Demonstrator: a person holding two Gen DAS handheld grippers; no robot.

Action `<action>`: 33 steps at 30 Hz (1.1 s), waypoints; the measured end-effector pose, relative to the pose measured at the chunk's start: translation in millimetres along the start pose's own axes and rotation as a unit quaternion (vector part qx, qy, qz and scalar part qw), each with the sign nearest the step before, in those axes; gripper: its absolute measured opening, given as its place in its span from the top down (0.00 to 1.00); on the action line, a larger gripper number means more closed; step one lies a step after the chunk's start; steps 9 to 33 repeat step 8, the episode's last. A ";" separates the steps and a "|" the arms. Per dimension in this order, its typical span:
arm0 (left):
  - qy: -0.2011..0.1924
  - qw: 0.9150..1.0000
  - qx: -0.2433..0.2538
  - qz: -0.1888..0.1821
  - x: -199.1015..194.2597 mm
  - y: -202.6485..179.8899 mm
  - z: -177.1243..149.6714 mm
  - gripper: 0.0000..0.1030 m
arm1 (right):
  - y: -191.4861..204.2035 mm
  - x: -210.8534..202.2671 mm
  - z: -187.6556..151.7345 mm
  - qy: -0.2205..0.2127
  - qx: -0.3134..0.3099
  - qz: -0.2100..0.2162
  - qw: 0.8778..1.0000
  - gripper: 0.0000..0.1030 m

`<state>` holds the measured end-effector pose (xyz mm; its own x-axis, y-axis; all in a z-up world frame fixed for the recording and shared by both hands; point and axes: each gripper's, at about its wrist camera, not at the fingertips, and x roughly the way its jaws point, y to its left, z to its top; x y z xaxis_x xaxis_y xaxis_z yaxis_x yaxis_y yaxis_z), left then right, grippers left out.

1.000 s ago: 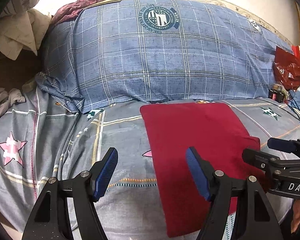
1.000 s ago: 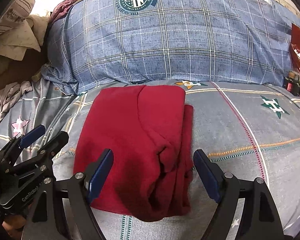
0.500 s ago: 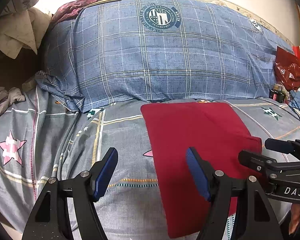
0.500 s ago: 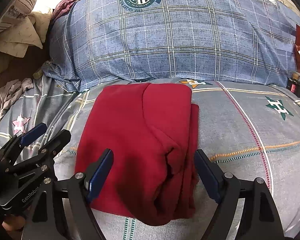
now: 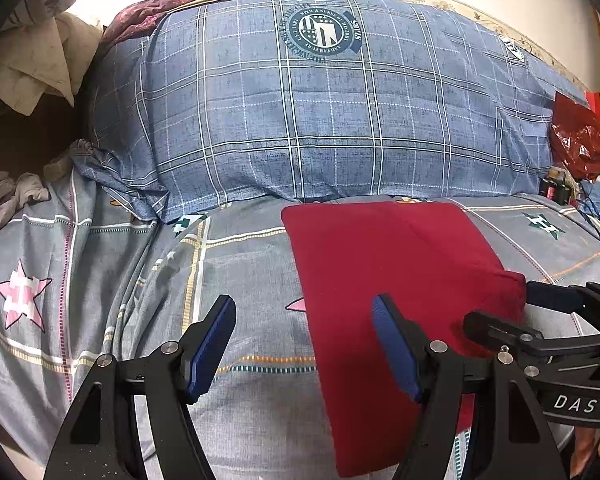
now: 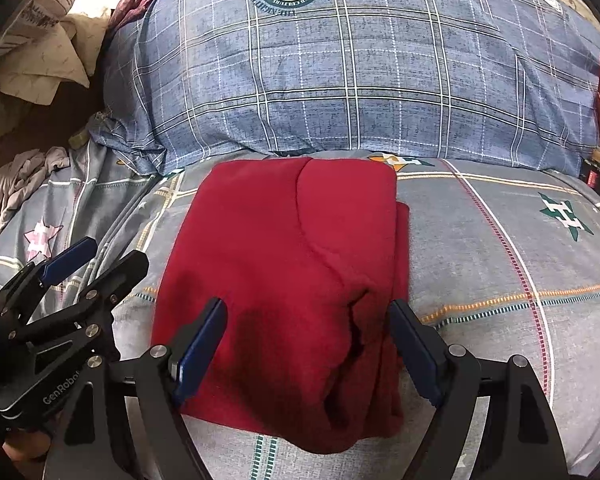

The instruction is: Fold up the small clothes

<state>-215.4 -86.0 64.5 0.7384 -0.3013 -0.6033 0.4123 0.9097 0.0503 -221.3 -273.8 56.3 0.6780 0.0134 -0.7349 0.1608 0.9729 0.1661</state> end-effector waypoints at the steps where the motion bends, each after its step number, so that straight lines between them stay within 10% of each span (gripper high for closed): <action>1: -0.001 1.000 0.000 0.000 0.0 -0.1 0.0 0.32 | 1.3 0.2 0.2 0.000 0.000 0.000 1.000 0.19; 33: -0.004 1.000 0.003 -0.002 0.5 -0.5 -1.3 0.32 | 3.2 2.3 -0.5 0.001 -0.003 -0.001 1.000 0.19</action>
